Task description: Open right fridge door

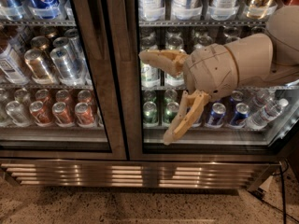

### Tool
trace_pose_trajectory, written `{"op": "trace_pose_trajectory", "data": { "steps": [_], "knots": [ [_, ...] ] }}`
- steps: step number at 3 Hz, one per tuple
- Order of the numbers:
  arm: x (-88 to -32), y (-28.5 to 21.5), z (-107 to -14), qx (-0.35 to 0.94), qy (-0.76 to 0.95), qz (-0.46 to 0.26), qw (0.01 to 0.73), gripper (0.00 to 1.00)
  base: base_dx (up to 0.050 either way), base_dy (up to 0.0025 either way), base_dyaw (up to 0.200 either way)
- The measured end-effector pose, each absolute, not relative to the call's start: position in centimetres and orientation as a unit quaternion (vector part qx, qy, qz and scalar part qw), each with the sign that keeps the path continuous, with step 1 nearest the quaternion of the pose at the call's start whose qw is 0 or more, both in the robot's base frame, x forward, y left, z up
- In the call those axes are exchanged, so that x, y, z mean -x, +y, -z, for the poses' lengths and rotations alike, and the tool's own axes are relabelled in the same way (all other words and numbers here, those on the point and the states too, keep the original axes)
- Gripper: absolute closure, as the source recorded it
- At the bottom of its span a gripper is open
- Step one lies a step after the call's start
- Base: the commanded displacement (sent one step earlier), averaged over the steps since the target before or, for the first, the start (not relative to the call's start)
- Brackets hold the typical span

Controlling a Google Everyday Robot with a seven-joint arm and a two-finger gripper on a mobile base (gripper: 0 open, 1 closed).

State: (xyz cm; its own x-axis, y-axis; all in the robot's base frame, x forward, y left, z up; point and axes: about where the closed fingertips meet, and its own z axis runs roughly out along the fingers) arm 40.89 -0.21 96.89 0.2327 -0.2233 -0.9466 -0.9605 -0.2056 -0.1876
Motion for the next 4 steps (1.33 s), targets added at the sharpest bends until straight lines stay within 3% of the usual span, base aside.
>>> {"op": "trace_pose_trajectory", "data": {
  "steps": [4],
  "knots": [
    [-40.32,-0.67,-99.39,0.62,0.436,-0.411,0.507,0.0,0.0,0.0,0.0]
  ]
}}
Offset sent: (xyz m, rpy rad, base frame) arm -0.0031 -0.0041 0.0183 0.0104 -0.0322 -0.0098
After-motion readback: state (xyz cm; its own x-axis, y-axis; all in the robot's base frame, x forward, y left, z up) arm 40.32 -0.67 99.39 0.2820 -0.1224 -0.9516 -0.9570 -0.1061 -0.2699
